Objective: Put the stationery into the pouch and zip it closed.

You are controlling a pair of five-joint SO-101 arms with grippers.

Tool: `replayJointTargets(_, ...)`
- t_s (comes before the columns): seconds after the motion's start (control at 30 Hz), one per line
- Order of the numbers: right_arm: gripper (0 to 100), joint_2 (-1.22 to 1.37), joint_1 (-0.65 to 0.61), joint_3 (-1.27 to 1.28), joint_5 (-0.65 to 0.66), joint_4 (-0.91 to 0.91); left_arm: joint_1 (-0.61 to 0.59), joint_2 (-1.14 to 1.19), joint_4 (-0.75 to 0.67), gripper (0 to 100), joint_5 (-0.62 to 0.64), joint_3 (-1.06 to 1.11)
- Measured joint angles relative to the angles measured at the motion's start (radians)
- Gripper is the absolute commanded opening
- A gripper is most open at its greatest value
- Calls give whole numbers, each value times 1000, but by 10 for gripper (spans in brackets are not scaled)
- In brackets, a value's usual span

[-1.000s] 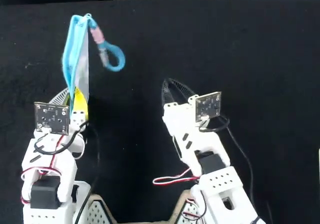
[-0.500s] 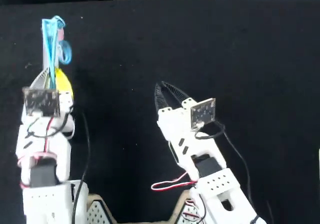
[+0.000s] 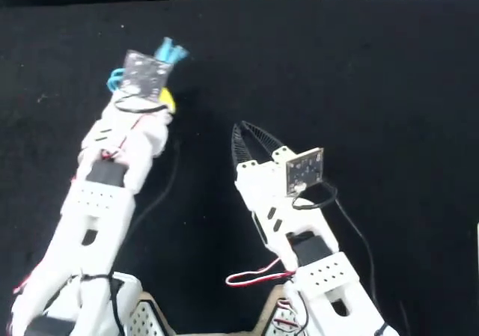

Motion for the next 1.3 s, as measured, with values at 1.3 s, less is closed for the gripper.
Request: replayJointTargets(1.3,35,-6,0,0,0,0,-505,-184,626,209,83,175)
